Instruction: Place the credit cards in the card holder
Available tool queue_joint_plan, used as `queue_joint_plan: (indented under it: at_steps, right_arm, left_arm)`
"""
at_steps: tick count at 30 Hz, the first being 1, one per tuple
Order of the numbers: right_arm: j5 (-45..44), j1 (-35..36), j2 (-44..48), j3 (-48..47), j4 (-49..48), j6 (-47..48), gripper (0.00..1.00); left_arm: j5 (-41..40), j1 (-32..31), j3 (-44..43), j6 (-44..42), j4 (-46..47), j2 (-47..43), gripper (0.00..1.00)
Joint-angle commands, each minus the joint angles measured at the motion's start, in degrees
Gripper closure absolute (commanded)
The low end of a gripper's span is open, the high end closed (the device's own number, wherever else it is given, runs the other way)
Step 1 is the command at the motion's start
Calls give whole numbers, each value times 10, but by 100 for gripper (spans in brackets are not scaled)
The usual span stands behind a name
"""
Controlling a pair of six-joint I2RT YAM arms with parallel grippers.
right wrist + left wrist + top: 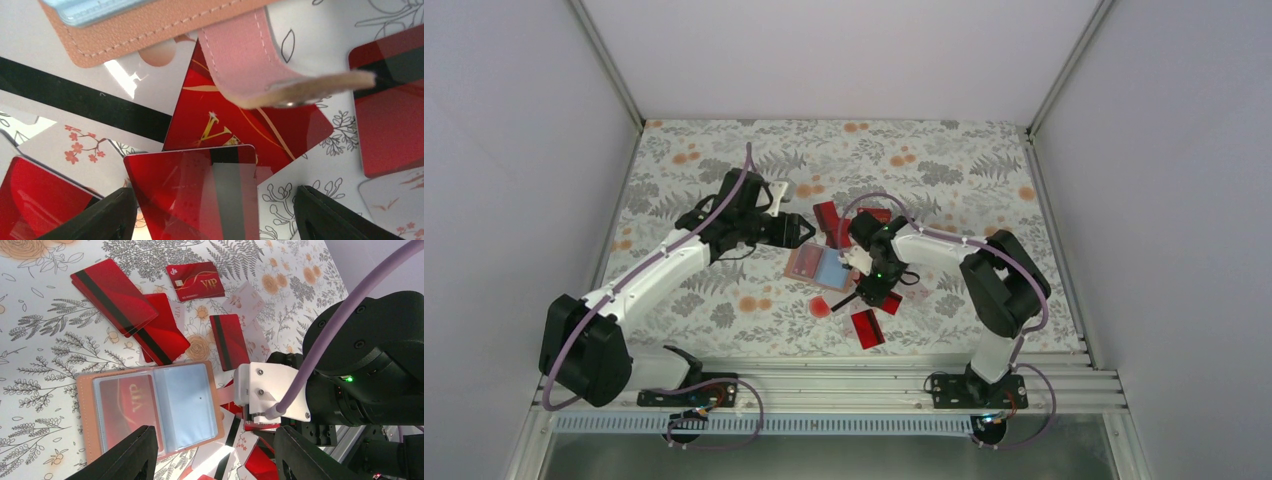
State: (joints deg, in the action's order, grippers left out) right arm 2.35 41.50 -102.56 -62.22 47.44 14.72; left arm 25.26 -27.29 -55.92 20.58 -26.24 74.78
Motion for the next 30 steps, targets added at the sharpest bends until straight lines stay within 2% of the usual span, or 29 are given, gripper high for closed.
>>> queue_joint_plan:
  at_steps: [1, 8, 23, 30]
  right_arm:
    - [0, -1, 0, 16, 29, 11, 19]
    - [23, 4, 4, 12, 27, -1, 16]
    - [46, 38, 1, 47, 25, -11, 18]
    - [8, 39, -36, 44, 7, -14, 27]
  left_arm:
    - [2, -2, -10, -1, 9, 8, 40]
    - [1, -2, 2, 1, 13, 4, 40]
    - [0, -2, 4, 0, 20, 11, 41]
    - [0, -2, -3, 0, 20, 19, 41]
